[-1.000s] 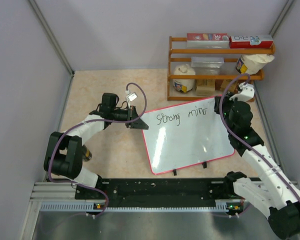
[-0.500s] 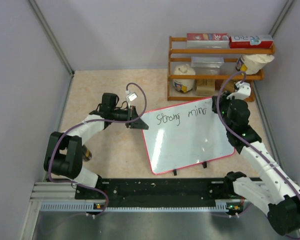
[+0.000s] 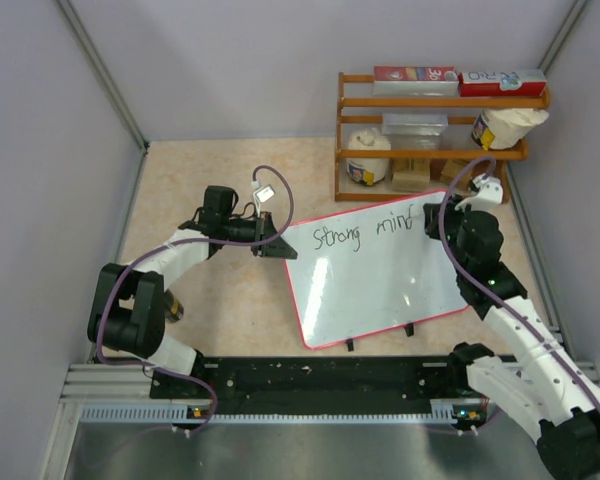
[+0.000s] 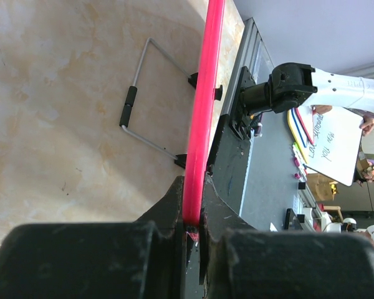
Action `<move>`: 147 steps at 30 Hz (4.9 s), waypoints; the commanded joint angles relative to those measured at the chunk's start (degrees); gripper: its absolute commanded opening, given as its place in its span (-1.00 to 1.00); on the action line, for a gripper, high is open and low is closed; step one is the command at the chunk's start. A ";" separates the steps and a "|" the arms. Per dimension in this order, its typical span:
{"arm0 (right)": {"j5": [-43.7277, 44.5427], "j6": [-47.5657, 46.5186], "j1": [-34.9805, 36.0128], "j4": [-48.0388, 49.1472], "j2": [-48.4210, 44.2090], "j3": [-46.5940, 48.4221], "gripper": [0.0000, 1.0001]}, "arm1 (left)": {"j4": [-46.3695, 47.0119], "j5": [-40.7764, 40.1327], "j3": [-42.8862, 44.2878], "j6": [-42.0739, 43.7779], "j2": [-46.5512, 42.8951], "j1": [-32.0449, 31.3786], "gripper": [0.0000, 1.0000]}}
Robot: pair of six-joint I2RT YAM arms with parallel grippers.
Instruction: Write a sentence on the whiteboard
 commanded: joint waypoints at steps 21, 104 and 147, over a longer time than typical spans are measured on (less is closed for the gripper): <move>-0.37 0.05 -0.49 -4.59 -5.08 -3.19 -1.00 | -1.96 -9.63 -2.20 7.69 1.02 -2.88 -1.00; -25.51 -0.74 -0.49 -11.63 -15.54 -2.31 -1.00 | 1.11 -40.58 -21.63 -15.77 -47.76 -2.44 0.94; -13.21 -2.59 26.58 9.03 -4.91 -6.97 -1.00 | 35.48 -13.94 -19.61 -13.05 -14.10 -6.66 0.00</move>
